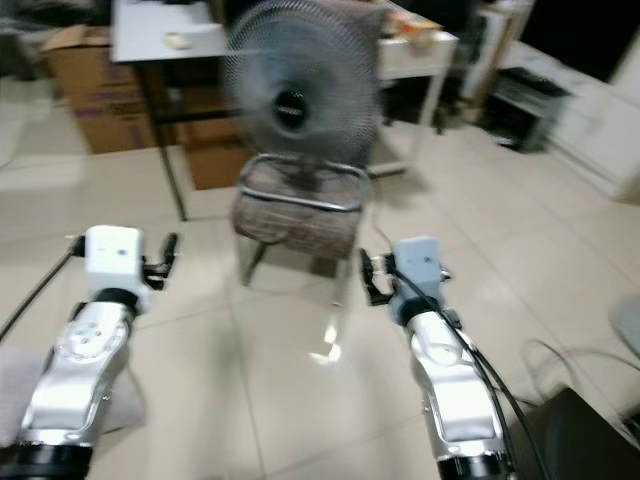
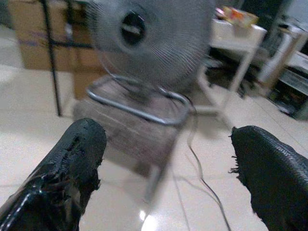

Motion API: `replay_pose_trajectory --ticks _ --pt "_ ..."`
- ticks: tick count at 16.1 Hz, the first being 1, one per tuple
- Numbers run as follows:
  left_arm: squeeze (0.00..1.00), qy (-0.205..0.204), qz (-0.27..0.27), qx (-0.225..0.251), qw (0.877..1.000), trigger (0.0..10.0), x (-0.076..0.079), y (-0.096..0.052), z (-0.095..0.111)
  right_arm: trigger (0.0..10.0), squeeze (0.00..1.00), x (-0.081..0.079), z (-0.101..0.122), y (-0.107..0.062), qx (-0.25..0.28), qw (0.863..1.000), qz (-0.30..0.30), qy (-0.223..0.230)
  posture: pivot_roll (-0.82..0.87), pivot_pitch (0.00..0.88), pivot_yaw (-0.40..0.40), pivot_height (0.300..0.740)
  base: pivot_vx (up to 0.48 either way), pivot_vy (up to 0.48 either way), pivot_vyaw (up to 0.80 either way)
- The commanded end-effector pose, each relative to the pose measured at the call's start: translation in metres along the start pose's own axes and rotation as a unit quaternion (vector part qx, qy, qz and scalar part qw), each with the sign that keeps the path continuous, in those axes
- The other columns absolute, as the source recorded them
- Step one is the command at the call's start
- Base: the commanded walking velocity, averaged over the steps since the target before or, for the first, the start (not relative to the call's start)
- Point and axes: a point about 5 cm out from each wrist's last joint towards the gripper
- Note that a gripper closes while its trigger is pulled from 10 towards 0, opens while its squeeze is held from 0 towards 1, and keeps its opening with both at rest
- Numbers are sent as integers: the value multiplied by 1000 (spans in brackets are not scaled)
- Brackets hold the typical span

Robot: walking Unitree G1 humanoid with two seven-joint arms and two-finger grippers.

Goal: Move the pillow to the sofa from floor

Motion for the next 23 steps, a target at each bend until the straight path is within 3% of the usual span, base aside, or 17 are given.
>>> replay_pose_trajectory --ticks 1,7,14,18,23 --pt "0 1 -17 3 1000 10000 10 1 2 10000 0 10 0 -1 -3 1000 -12 -9 -42 0 -7 740 352 0 800" --pt "0 4 -14 2 1000 10000 6 0 3 10000 0 2 -1 -2 -4 1000 8 -7 -30 0 -9 740 352 0 800" --pt "0 9 -25 -2 1000 10000 8 1 4 10000 0 4 -4 -3 -10 1000 -10 6 -31 0 5 740 352 0 747" --pt "0 12 -38 -4 999 10000 12 3 3 10000 0 12 -11 -5 -28 999 -41 20 -39 0 25 740 347 0 0" --pt "0 17 -57 -7 998 10000 16 8 3 10000 0 14 -12 -8 -30 998 -59 22 -56 0 61 740 346 0 -788"
Point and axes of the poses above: a point about 5 cm out from each wrist's last joint towards the gripper, its own y axis pointing out of the wrist towards the gripper, its own z axis along the axis of the wrist's last joint, x = y × z, and after that the axes turned 11 degrees about -y, right-handed
